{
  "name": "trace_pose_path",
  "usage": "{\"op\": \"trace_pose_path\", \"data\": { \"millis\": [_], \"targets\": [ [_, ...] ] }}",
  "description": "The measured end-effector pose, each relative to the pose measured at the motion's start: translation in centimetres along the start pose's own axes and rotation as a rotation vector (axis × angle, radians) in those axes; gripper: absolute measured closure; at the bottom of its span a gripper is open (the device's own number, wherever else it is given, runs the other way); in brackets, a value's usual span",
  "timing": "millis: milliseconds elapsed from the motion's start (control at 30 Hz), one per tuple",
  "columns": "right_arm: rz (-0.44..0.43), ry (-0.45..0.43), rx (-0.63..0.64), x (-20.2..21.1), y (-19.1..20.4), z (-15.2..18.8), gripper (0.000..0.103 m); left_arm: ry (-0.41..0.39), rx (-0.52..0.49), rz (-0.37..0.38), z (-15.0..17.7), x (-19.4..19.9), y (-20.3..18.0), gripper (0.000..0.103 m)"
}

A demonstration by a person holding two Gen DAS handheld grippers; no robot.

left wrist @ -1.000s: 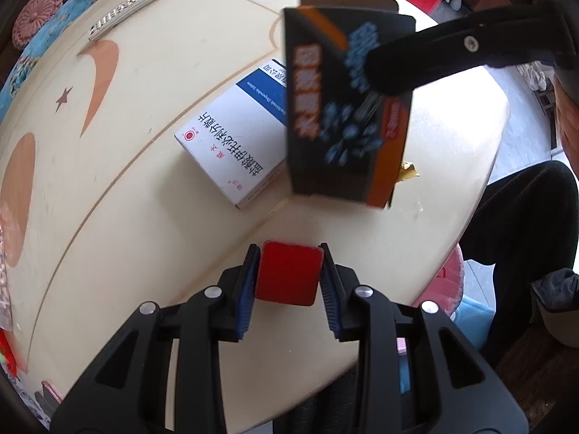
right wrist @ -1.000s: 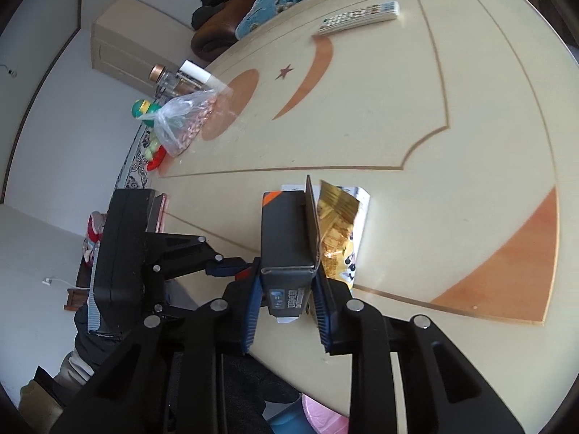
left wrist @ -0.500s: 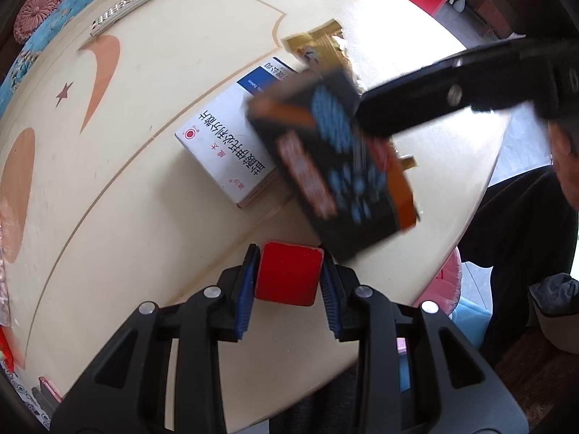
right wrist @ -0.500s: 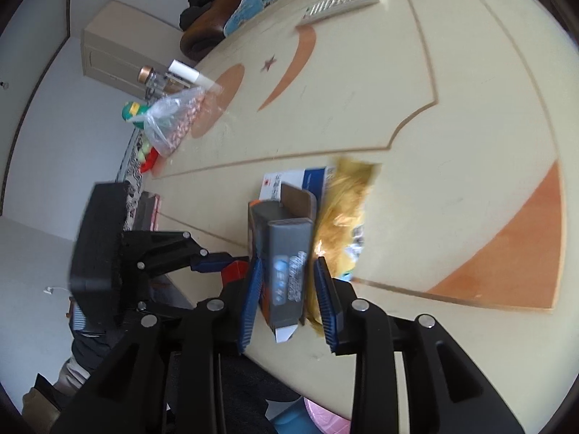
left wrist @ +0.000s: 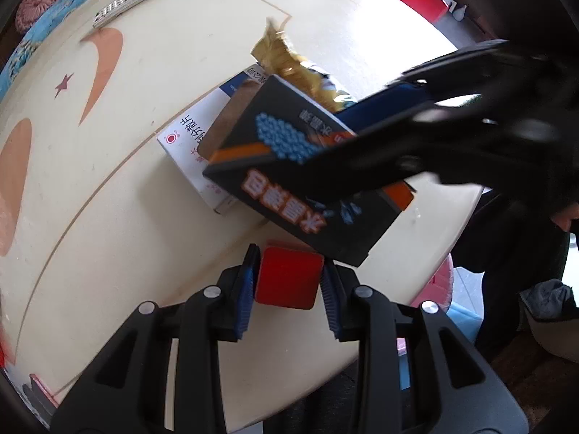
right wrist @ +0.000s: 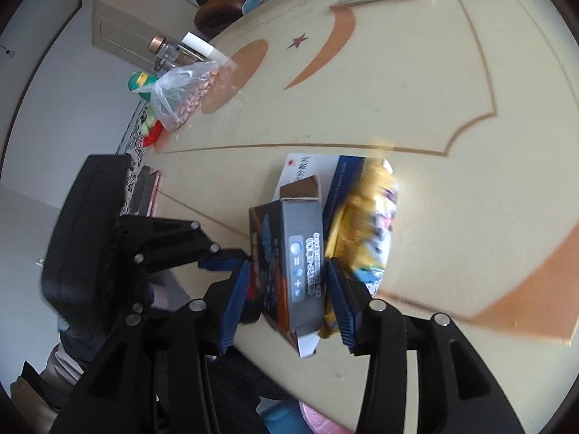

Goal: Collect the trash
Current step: 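Lift the red lighter and dark box with both tools over the pink bin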

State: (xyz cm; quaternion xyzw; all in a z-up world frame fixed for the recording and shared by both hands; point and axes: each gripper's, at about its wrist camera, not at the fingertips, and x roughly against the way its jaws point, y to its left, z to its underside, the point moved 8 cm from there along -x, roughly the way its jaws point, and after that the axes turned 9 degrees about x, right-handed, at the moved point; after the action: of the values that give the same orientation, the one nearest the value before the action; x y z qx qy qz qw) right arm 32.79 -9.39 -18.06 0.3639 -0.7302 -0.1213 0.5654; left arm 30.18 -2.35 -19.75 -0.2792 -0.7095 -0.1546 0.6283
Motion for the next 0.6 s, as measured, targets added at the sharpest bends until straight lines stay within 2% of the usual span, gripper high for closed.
{"op": "trace_pose_path", "data": {
  "millis": [167, 233, 333, 500, 600],
  "targets": [
    [0.01, 0.011, 0.037, -0.4, 0.6, 0.0, 0.059, -0.003, 0.021, 0.015, -0.1, 0.1, 0.3, 0.07],
    [0.03, -0.006, 0.045, -0.1, 0.8, 0.1, 0.066, -0.001, 0.022, 0.007, -0.1, 0.1, 0.4, 0.07],
    [0.052, -0.046, 0.096, 0.8, 1.4, 0.2, 0.072, -0.004, 0.019, -0.007, -0.2, 0.2, 0.5, 0.07],
    [0.143, -0.056, 0.199, 1.6, 2.3, 1.2, 0.074, -0.001, 0.019, -0.023, -0.1, 0.1, 0.3, 0.071],
    [0.163, -0.045, 0.239, 0.9, 3.0, 1.7, 0.076, 0.0, 0.024, -0.023, -0.2, 0.1, 0.4, 0.071]
  ]
}}
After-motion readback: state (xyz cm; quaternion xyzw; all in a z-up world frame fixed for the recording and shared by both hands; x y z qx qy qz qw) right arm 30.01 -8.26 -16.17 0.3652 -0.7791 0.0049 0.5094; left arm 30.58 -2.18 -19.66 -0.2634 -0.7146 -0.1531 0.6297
